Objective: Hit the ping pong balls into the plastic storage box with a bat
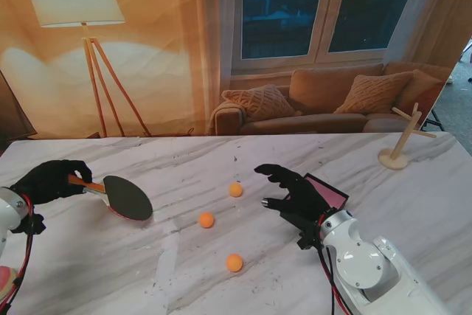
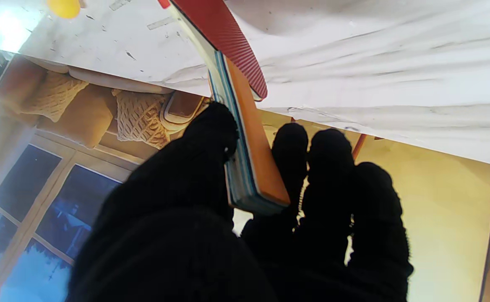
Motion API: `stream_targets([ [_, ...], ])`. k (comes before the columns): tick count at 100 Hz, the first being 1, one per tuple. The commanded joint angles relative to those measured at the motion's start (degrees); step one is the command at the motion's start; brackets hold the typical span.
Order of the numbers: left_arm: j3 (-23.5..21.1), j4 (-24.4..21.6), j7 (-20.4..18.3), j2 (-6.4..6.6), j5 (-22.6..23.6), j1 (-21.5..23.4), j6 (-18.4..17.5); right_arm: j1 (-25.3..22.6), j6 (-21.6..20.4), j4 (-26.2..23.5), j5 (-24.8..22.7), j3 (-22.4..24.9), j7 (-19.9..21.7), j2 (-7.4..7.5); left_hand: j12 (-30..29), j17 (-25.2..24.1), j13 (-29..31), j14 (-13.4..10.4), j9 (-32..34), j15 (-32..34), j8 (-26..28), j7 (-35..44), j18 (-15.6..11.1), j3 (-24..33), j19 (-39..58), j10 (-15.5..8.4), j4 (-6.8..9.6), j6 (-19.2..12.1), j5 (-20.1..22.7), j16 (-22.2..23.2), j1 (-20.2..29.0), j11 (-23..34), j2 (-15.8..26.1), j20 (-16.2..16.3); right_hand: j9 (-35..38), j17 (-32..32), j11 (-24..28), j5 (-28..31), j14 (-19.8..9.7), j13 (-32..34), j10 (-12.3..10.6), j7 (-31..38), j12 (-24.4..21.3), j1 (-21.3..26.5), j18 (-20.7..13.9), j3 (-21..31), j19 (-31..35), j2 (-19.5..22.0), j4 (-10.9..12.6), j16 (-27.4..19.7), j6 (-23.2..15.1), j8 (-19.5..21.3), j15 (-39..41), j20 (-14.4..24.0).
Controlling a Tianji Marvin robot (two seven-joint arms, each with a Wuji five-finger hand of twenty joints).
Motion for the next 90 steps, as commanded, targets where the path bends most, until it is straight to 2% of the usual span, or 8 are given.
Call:
stream_targets([
  [1,-0.2,-1.2,-0.9,0.58,-0.1,-0.7,-0.2,-0.1,0.5,0.1,0.1,-0.1,0.7,-0.17,1.5,-2.7,-1.7,0.4,-0.4,0.9,0.1,1.8,-4.7,1.3,-1.5,-3.6,1.22,-0.2,1.6,0.6,5.5,2.3,5.3,2.0,-0.7,-0.2,-0.8,0.9,-0.3,-1.8,-0.6,0.1,0.6,-1.5,-1.9,-0.7,0.3,0.6,1.5,0.6,-0.3,0.4,0.1,0.6],
  [37,0.2,-2.3,-4.3,1.34,0.0,-2.8,-1.5,-0.1,0.5,0.0,0.2,-0.1,0.7,-0.18,1.7,-2.2,-1.7,-0.1,-0.5,0.3,-1.2,1.1,-5.0,0.7,-1.5,-3.9,1.47,-0.5,2.4,0.5,5.8,1.2,5.1,2.0,-0.7,-0.1,-0.8,1.0,-0.3,-1.7,-0.6,0.2,0.6,-1.4,-2.0,-0.8,0.3,0.7,1.6,0.7,-0.3,0.4,0.1,0.6],
  [38,0.3,-2.3,-4.4,1.36,0.0,-2.8,-1.6,-0.1,0.5,0.1,0.2,-0.1,0.7,-0.18,1.8,-2.2,-1.6,-0.2,-0.3,0.3,-1.2,1.2,-5.0,0.7,-1.5,-4.7,1.47,-0.6,2.4,0.5,5.8,1.3,5.1,2.0,-0.7,-0.1,-0.8,1.0,-0.3,-1.8,-0.6,0.2,0.6,-1.4,-2.0,-0.7,0.3,0.7,1.6,0.7,-0.3,0.4,0.1,0.6],
  [49,1.0,-2.3,-5.5,1.56,-0.4,-3.5,-1.6,0.0,0.5,0.1,0.3,-0.1,0.7,-0.20,2.0,-2.1,-1.5,-0.3,-0.4,0.2,-1.3,1.5,-5.1,0.6,-1.5,-3.8,1.52,-0.6,2.4,0.4,5.9,0.9,5.1,1.9,-0.7,-0.1,-0.8,1.0,-0.3,-1.7,-0.6,0.2,0.6,-1.4,-1.9,-0.7,0.3,0.7,1.6,0.7,-0.3,0.4,0.1,0.6],
  [52,1.3,-2.2,-5.7,1.61,-0.5,-3.8,-1.7,0.0,0.5,0.1,0.3,-0.1,0.7,-0.20,2.1,-2.1,-1.6,-0.4,-0.1,0.1,-1.3,1.5,-5.1,0.5,-1.5,-5.5,1.52,-0.7,2.4,0.4,5.9,0.9,5.1,1.9,-0.6,-0.1,-0.8,1.0,-0.3,-1.7,-0.5,0.1,0.6,-1.5,-1.9,-0.8,0.3,0.7,1.6,0.7,-0.3,0.4,0.1,0.6],
  [57,1.8,-2.1,-6.1,1.68,-0.6,-4.1,-1.6,-0.1,0.5,0.1,0.3,0.0,0.7,-0.20,2.2,-2.1,-1.7,-0.5,-0.4,0.0,-1.5,1.6,-5.2,0.4,-1.5,-4.7,1.54,-0.7,2.3,0.4,5.9,0.4,5.0,1.9,-0.6,-0.1,-0.8,1.0,-0.3,-1.8,-0.5,0.2,0.6,-1.4,-2.0,-0.7,0.3,0.7,1.6,0.7,-0.3,0.4,0.1,0.6],
  [64,2.7,-1.6,-6.1,1.69,-0.8,-4.8,-1.5,-0.1,0.5,0.1,0.3,0.0,0.7,-0.20,2.2,-2.2,-2.0,-0.5,-0.4,-0.2,-1.8,1.4,-5.4,0.5,-1.6,-5.9,1.55,-0.7,2.2,0.4,5.9,-0.3,4.8,1.8,-0.7,-0.1,-0.8,1.0,-0.3,-1.7,-0.5,0.2,0.6,-1.5,-2.0,-0.7,0.3,0.7,1.6,0.7,-0.4,0.4,0.1,0.6],
  [90,6.0,0.7,-5.1,1.50,-2.0,-8.3,-1.1,-0.1,0.4,0.1,0.3,0.1,0.6,-0.20,3.3,-1.0,-1.1,-0.7,0.0,0.4,-3.3,1.4,-5.5,6.2,-0.6,-6.2,1.23,-0.8,2.5,0.5,2.4,-2.9,0.9,2.1,-0.7,-0.1,-0.8,1.0,-0.3,-1.7,-0.5,0.2,0.6,-1.5,-2.0,-0.7,0.3,0.7,1.6,0.7,-0.2,0.5,0.2,0.6],
])
